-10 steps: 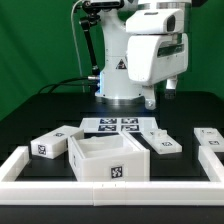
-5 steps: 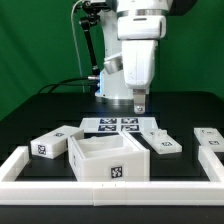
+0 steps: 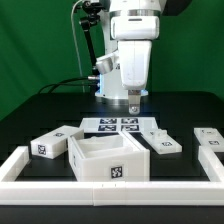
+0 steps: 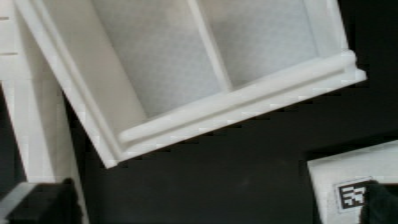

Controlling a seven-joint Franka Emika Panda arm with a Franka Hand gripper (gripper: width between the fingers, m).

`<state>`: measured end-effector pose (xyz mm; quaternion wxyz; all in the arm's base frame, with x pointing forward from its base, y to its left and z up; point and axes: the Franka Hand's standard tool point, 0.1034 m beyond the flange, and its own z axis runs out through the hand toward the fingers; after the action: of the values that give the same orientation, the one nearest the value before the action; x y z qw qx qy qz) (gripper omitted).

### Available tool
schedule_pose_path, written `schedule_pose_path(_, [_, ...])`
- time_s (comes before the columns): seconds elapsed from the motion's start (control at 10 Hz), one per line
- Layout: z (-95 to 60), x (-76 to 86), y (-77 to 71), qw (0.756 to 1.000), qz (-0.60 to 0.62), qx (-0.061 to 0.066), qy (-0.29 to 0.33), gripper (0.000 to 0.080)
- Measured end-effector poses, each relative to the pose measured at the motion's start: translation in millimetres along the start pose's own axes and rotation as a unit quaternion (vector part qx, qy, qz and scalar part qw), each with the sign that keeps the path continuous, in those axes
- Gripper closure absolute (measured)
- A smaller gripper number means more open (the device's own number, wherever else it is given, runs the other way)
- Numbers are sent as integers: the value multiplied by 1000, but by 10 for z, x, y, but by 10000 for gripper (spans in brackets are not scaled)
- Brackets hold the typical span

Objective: Assemble cabinet

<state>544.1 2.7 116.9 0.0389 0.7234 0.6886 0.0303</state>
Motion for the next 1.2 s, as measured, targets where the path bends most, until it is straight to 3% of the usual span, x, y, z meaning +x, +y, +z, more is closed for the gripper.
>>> schedule_pose_path(0.1, [37, -115, -42, 998, -70, -1, -1, 1])
schedule_pose_path(0.3, [116, -279, -139, 993, -121, 9, -2, 1])
schedule_pose_path(0.8, [150, -321, -159, 991, -132, 10, -3, 1])
schedule_pose_path(0.9, [201, -363, -211, 991, -132, 19, -2, 1])
schedule_pose_path(1.1, [326, -484, -346, 989, -145, 15, 0, 1])
schedule_pose_path(1.2, [381, -473, -393, 989, -145, 21, 2, 1])
